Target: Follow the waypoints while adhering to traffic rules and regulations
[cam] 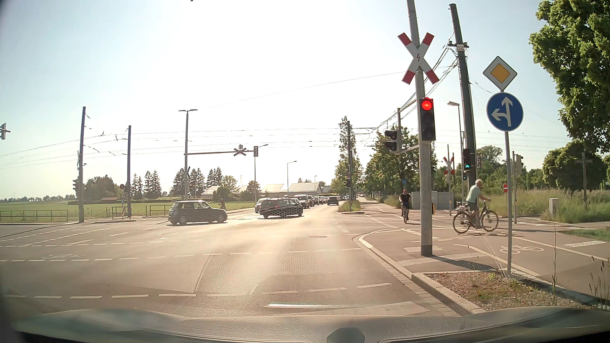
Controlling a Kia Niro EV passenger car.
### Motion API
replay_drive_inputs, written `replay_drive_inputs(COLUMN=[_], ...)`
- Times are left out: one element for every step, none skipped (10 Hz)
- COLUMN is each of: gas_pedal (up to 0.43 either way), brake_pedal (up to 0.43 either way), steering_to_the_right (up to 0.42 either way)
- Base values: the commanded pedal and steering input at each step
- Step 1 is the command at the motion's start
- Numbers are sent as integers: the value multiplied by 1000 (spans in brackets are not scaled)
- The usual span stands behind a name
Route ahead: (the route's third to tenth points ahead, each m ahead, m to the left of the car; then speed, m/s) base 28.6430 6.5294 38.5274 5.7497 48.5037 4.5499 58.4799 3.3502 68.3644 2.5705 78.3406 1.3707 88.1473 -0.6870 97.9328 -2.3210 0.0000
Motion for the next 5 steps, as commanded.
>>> replay_drive_inputs(gas_pedal=[0, 0, 0, 0, 0], brake_pedal=[317, 317, 317, 317, 317], steering_to_the_right=[-21, -21, -20, -20, -21])
